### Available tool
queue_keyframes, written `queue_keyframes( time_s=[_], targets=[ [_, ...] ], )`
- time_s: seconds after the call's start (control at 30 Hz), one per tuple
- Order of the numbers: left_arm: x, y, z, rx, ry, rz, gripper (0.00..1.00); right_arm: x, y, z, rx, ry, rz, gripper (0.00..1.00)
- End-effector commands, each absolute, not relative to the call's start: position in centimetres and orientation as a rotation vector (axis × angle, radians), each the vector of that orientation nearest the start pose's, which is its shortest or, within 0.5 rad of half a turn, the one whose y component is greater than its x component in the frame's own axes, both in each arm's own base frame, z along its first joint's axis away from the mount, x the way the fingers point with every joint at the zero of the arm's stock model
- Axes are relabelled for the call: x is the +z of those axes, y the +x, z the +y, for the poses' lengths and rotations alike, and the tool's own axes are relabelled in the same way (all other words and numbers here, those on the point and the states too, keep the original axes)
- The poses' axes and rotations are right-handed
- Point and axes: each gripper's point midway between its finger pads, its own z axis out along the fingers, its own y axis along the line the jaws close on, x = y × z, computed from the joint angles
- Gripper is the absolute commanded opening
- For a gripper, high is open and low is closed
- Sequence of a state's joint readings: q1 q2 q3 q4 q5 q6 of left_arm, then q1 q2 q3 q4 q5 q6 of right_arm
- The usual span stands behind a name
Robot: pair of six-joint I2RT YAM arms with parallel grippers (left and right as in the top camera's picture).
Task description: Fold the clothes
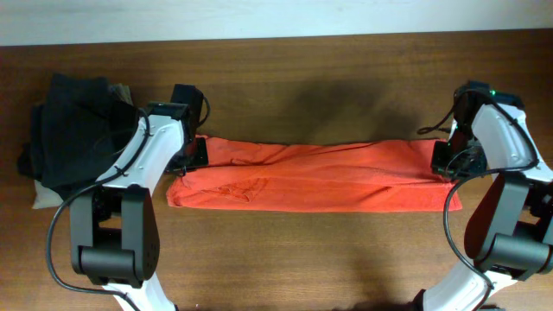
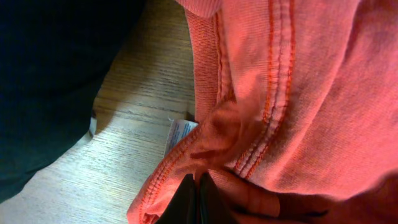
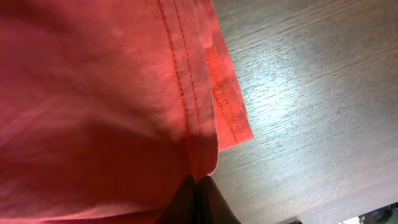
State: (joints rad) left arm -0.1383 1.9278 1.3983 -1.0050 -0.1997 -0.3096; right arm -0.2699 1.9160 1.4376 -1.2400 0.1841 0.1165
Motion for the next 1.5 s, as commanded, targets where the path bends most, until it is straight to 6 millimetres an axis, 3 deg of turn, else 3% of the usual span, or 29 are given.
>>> queue_keyframes(
  time_s=[0.0,0.07,0.1,0.13,0.17,0.23,0.33,0.4,0.43,0.57,0.7,0.8,0.93,1.07,1.17,1.3,1.33,1.37,1.4,1.43,1.47],
  targets=[
    [5.1,36.2,-1.5,0.281,-0.306,3.023,0.12,6.2,29.0,-13.2,-0.351,0.698,3.208,0.14],
    [4.9,34.7,-2.2,0.225,-0.305,3.094,0.15,6.1,28.9,-13.9,-0.343,0.737,3.193,0.22],
    [4.9,34.0,-2.3,0.219,-0.306,3.125,0.21,6.1,28.8,-14.1,-0.342,0.750,3.192,0.23],
    [5.0,33.0,-2.3,0.226,-0.306,3.166,0.33,6.1,28.6,-14.4,-0.335,0.771,3.193,0.36],
    [5.0,32.6,-2.2,0.233,-0.306,3.182,0.34,6.1,28.5,-14.5,-0.333,0.777,3.192,0.46],
    [5.4,31.7,-2.5,0.210,-0.300,3.221,0.34,6.0,28.6,-14.1,-0.293,0.769,3.197,0.56],
    [9.3,33.0,-3.0,0.128,-0.286,3.090,0.34,5.7,29.8,-12.7,-0.088,0.629,3.199,0.62],
    [10.7,33.6,-3.4,0.073,-0.287,3.030,0.39,5.6,30.0,-12.4,0.006,0.599,3.194,0.62],
    [10.9,33.7,-4.2,0.001,-0.284,3.023,0.39,5.7,30.3,-11.5,0.196,0.520,3.173,0.63],
    [10.4,33.0,-7.3,-0.173,-0.225,3.063,0.35,5.7,29.9,-12.5,0.256,0.528,3.153,0.68],
    [8.3,31.5,-8.5,-0.107,-0.132,3.100,0.36,5.8,30.2,-12.1,0.288,0.524,3.144,0.70],
    [5.9,32.4,-8.8,-0.132,-0.122,3.038,0.40,5.8,30.1,-12.1,0.288,0.525,3.144,0.70],
    [5.8,35.4,-9.5,-0.173,-0.063,2.911,0.39,5.8,30.1,-12.1,0.288,0.526,3.144,0.70],
    [4.0,35.3,-9.8,-0.172,-0.051,2.951,0.39,5.8,30.2,-12.1,0.288,0.531,3.143,0.69],
    [2.5,35.2,-11.7,-0.199,0.010,2.973,0.39,5.8,30.1,-12.1,0.288,0.544,3.142,0.70],
    [1.5,35.4,-12.5,-0.207,0.039,2.974,0.39,5.8,30.1,-12.1,0.288,0.544,3.142,0.70],
    [1.0,35.1,-12.9,-0.202,0.054,2.987,0.38,5.8,30.1,-12.1,0.288,0.544,3.142,0.70],
    [0.8,35.1,-13.0,-0.201,0.059,2.990,0.31,5.8,30.1,-12.1,0.288,0.544,3.142,0.70],
    [0.9,35.2,-13.0,-0.204,0.059,2.984,0.23,5.8,30.1,-12.1,0.288,0.552,3.141,0.70],
    [1.1,35.8,-13.2,-0.212,0.059,2.962,0.05,5.8,30.1,-12.1,0.287,0.555,3.141,0.70],
    [1.2,36.1,-13.2,-0.216,0.059,2.953,0.01,5.8,30.1,-12.1,0.287,0.555,3.141,0.70]
  ],
)
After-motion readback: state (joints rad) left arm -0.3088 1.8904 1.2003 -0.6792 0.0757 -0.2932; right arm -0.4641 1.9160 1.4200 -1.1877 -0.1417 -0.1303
